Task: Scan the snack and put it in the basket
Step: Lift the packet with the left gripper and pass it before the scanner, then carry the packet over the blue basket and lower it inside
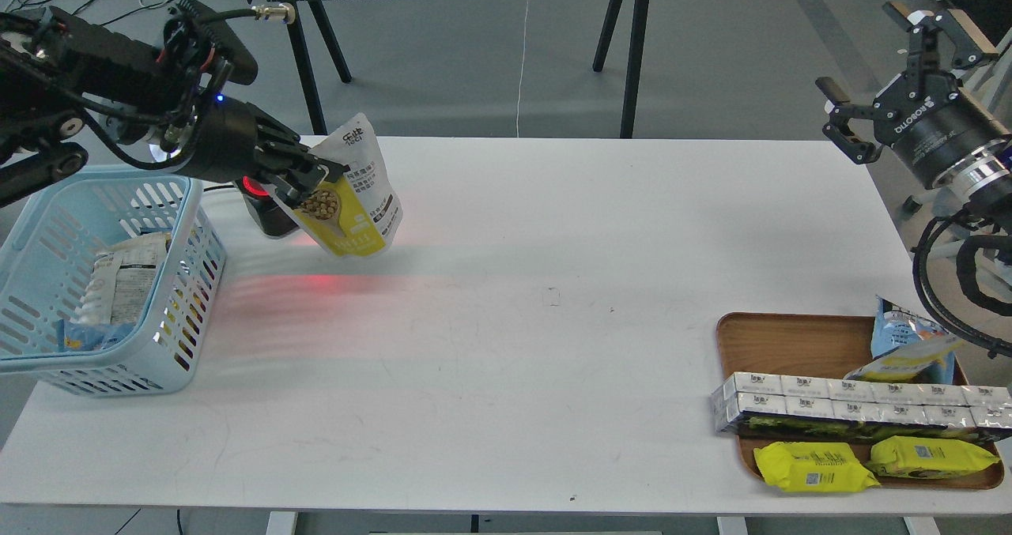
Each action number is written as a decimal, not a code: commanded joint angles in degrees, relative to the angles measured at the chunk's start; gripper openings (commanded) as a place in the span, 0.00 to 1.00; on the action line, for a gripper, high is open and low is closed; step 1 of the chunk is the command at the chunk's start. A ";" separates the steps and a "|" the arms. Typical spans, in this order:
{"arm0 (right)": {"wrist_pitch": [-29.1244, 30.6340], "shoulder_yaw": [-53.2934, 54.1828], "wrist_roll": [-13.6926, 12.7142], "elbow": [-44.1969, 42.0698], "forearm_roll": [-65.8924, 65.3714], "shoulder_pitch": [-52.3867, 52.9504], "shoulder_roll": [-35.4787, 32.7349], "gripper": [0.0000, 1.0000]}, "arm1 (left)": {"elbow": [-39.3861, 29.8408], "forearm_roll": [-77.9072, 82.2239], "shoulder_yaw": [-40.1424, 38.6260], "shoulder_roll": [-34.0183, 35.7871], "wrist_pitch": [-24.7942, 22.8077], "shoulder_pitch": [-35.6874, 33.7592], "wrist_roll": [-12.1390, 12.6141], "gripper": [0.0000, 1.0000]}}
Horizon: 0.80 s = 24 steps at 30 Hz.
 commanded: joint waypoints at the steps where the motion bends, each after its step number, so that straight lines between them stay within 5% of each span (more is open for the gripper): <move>1: 0.00 0.20 0.01 0.27 0.00 -0.25 0.00 0.98 | 0.12 0.55 -0.11 2.53 0.00 -0.44 0.01 0.01; 12: 0.00 0.55 0.01 0.54 0.00 -0.34 0.00 0.98 | -2.16 0.64 -0.47 17.48 0.00 -8.17 0.01 0.01; 24: 0.00 1.96 0.01 0.54 0.00 -0.34 0.09 0.98 | -5.24 0.73 1.38 29.79 0.00 -5.29 0.01 0.01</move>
